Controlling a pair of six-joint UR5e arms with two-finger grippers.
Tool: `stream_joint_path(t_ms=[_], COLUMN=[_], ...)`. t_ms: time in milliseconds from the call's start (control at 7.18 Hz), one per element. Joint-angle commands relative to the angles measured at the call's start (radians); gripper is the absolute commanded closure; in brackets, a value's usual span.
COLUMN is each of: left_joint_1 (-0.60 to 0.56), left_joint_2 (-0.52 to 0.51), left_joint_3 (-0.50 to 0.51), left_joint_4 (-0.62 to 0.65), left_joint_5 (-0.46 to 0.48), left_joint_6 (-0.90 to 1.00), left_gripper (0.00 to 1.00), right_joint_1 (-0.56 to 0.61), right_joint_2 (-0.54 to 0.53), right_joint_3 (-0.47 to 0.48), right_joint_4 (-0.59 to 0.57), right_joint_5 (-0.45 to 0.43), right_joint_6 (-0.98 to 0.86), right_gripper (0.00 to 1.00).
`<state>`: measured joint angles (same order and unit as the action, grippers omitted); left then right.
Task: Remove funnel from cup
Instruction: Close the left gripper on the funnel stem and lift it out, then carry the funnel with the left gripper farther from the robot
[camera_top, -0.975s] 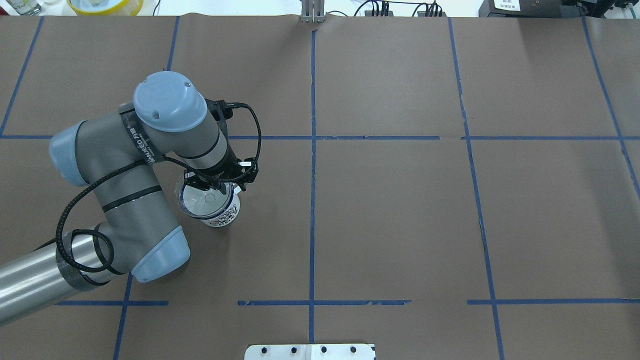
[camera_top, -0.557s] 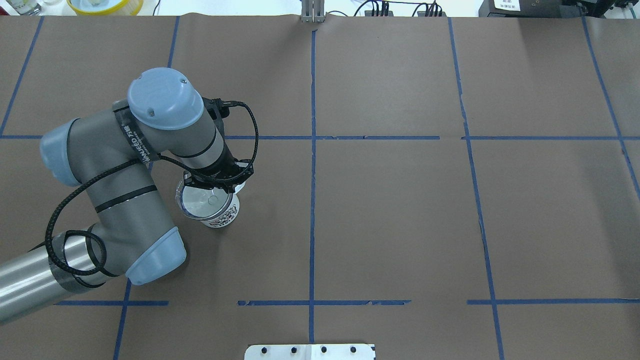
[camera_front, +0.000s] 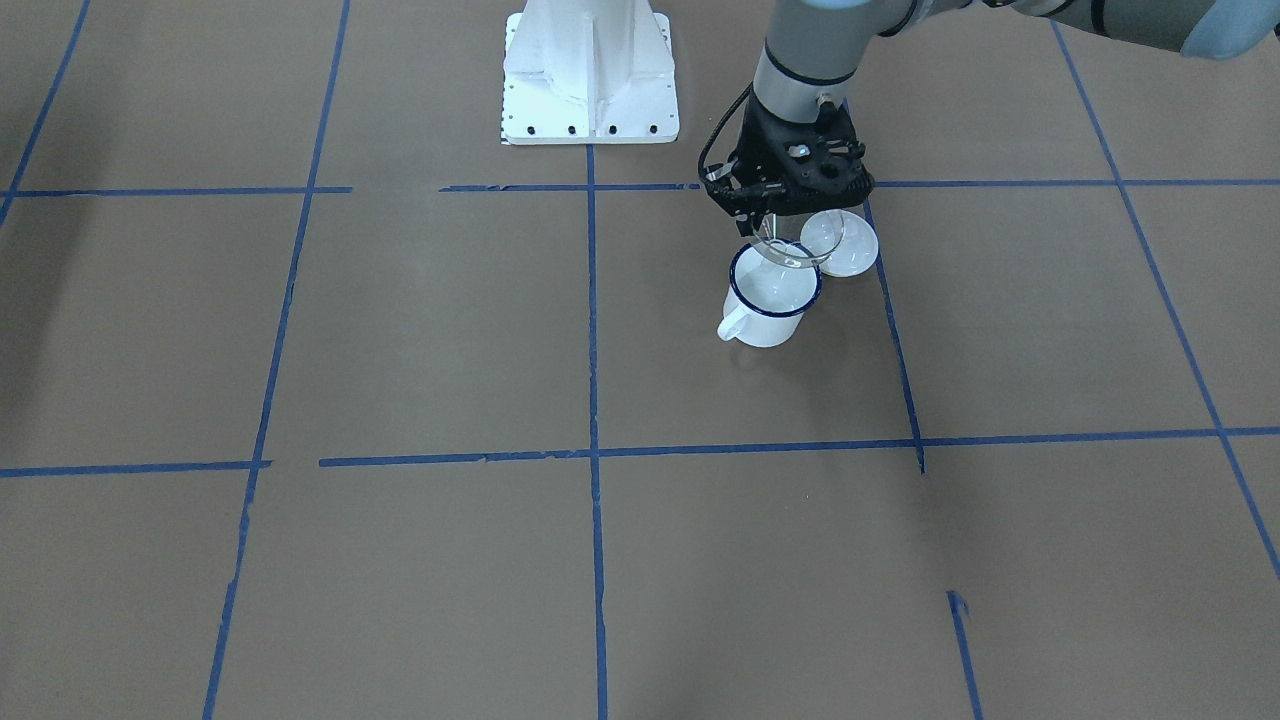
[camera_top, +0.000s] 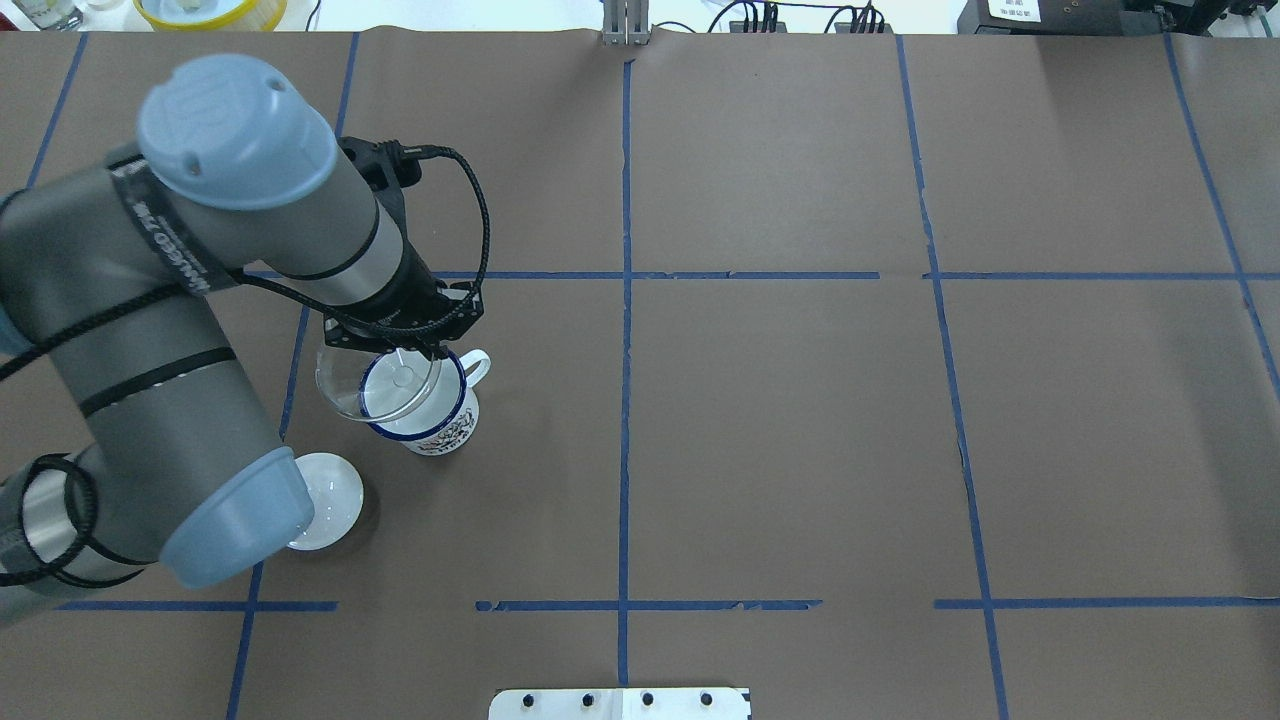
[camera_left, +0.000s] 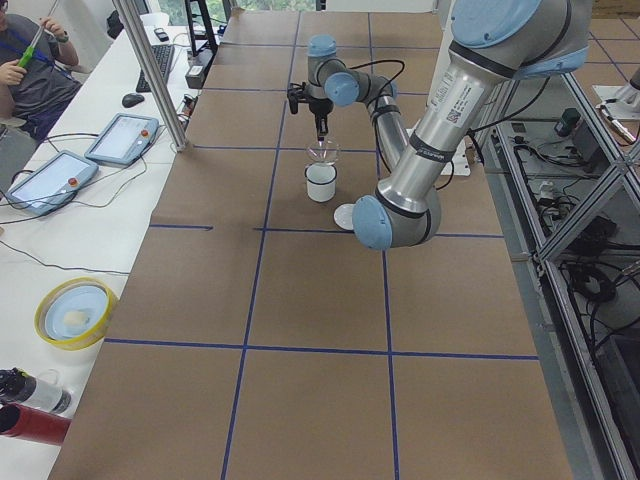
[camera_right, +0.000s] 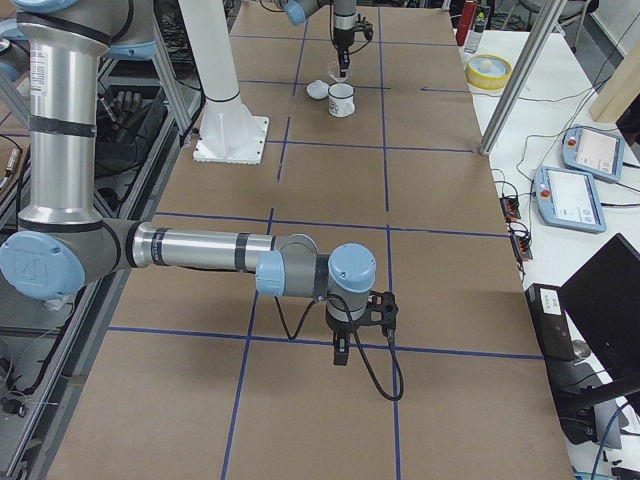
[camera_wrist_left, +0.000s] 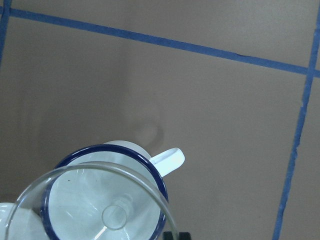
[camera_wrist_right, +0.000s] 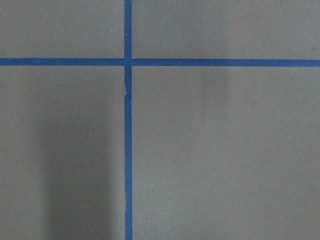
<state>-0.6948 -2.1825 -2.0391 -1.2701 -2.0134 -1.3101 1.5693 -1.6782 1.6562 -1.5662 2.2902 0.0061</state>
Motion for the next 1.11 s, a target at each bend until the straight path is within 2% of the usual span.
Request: stream_joint_path(t_ms=[0, 139, 278, 557, 696, 975], left_joint_1=[-0.081, -0.11, -0.147, -0.166, -0.166, -0.161], left_joint_2=[-0.031, -0.017, 0.002, 0.006, 0.007, 0.007], left_joint_3=[-0.039, -0.011, 0.075, 0.312, 0.432, 0.735], left_joint_4=[-0.038, -0.192, -0.353, -0.702, -0.827, -1.196], left_joint_5=[0.109, 0.174, 0.224, 0.394, 0.456, 0.609], left_joint_6=[-0.164, -0.298, -0.428, -0.619, -0.68, -0.719], left_gripper=[1.0, 1.0, 1.0, 1.0, 1.0, 1.0], right_joint_1=[0.0, 0.0, 0.0, 0.0, 0.0, 0.0], right_joint_2=[0.0, 0.0, 0.0, 0.0, 0.0, 0.0], right_joint_3=[0.0, 0.0, 0.0, 0.0, 0.0, 0.0], right_joint_4=[0.0, 0.0, 0.0, 0.0, 0.0, 0.0], right_joint_5=[0.0, 0.0, 0.0, 0.0, 0.0, 0.0], right_joint_6=[0.0, 0.0, 0.0, 0.0, 0.0, 0.0], right_gripper=[0.0, 0.0, 0.0, 0.0, 0.0, 0.0])
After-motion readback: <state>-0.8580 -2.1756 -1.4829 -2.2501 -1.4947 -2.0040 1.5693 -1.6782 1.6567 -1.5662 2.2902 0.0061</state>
